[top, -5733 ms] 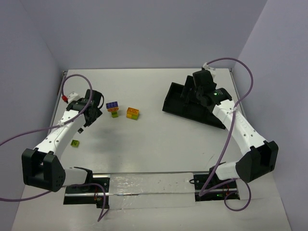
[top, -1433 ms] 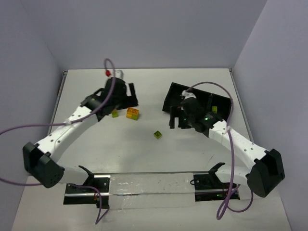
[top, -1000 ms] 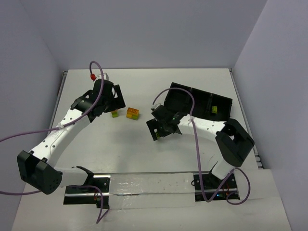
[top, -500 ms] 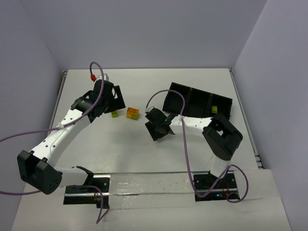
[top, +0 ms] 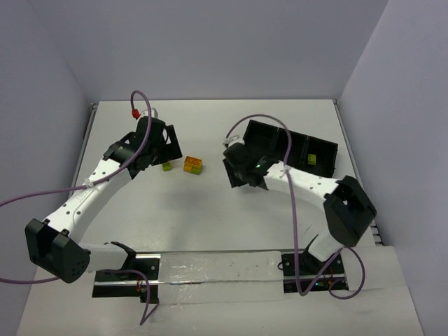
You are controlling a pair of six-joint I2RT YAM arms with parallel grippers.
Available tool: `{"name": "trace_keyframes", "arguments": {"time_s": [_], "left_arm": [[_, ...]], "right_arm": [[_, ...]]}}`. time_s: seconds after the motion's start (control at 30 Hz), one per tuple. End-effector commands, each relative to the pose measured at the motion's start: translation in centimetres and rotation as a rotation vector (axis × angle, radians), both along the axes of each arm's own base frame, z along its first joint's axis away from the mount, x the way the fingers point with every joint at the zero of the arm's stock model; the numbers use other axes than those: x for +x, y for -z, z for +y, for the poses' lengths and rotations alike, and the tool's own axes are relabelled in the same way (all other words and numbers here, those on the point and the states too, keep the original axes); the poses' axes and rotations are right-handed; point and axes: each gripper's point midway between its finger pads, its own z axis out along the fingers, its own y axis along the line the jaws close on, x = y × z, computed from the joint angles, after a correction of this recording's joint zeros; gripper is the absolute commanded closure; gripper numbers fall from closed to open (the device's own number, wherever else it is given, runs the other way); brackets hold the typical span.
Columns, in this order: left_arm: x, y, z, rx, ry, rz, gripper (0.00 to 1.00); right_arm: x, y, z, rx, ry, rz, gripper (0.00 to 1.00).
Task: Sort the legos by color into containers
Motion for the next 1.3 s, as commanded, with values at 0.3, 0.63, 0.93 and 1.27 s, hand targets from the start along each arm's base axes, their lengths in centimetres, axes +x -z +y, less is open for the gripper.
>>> {"name": "trace_keyframes", "arguments": {"time_s": [0.3, 0.63, 0.93, 1.27], "left_arm": [[0.3, -1.2, 0.2, -0.017, -0.011, -0.038, 0.01], [0.2, -1.7, 0.2, -0.012, 0.0, -0.035, 0.01], [-0.3, -2.1, 0.8, -0.013, -0.022, -0.046, 0.01], [-0.3, -1.4, 0.7, -0.005, -0.021, -0.023, 0.01]], "right_arm": [[6.0, -9.3, -23.1, 0.278, 0.802, -0.218, 0.73], [7.6, -7.7, -32.4, 0.308, 1.127, -0.261, 0.66], [9.1, -5.4, -34.3, 0.28, 1.183, -0.235, 0.31], [10.1, -9.4, -33.4, 0.32, 1.108, -0.293, 0.16]]}}
